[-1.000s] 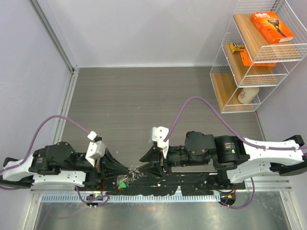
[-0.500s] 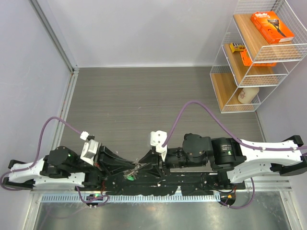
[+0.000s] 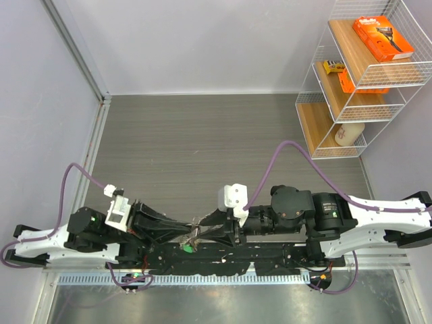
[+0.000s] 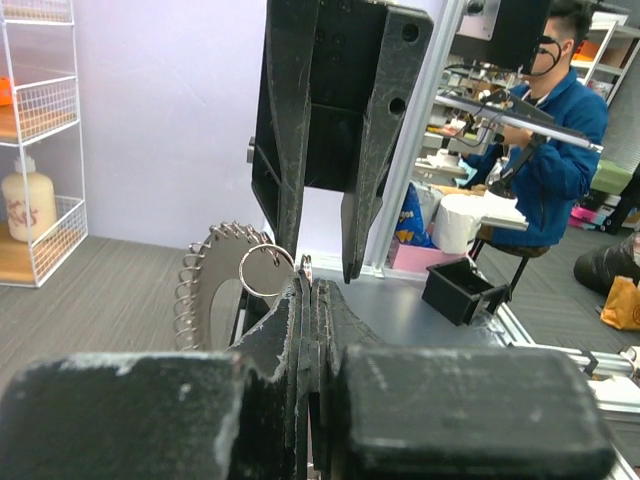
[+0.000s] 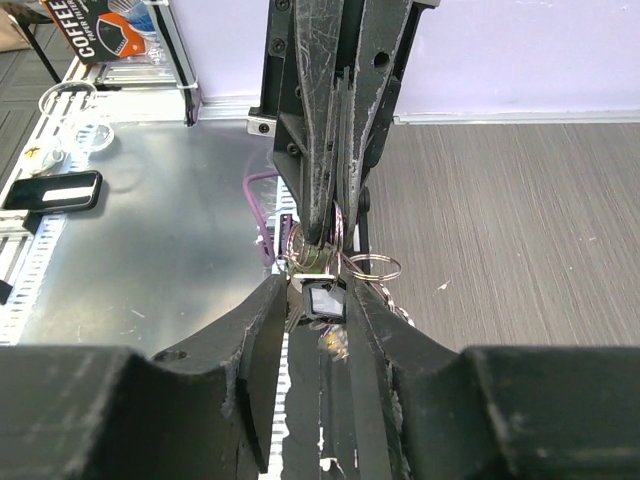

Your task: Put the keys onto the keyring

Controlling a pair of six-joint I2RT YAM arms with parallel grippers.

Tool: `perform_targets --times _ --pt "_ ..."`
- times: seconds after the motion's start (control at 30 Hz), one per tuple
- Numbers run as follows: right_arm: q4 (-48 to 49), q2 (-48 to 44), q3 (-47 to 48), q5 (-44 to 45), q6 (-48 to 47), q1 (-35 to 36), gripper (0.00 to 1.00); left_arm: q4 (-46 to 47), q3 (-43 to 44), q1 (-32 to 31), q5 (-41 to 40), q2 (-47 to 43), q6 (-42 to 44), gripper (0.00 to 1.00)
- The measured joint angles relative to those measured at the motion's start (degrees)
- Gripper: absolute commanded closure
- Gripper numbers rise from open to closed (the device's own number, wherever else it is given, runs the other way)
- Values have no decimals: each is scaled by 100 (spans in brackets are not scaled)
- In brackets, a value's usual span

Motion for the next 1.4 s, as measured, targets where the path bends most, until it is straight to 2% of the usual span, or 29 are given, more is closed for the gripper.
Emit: perform_targets --times 0.23,0.33,0.47,0.73,1.07,1.2,1.23,1.27,1.3,1.4 --pt "7 -4 11 26 -127 15 74 428 -111 0 131 74 2 100" --pt "55 -7 13 87 -179 26 85 562 -144 0 192 76 0 100" --pt "111 -9 13 173 -201 44 95 758 -210 0 291 76 -2 100" --pt "280 44 -33 181 -192 81 95 1233 -409 0 391 61 -7 100" --pt "376 199 -76 151 -153 155 94 1373 -442 0 487 52 -4 100" --pt "304 245 -63 210 -155 227 88 1360 -452 0 511 55 0 100" --pt "286 245 -55 229 -157 236 85 1360 -452 0 518 57 0 100" --pt "269 245 -46 247 -157 238 77 1360 -452 0 518 57 0 100" --pt "227 247 -31 278 -160 238 75 1366 -452 0 516 59 0 100" --pt "66 247 -20 385 -170 249 74 1438 -452 0 518 57 2 100"
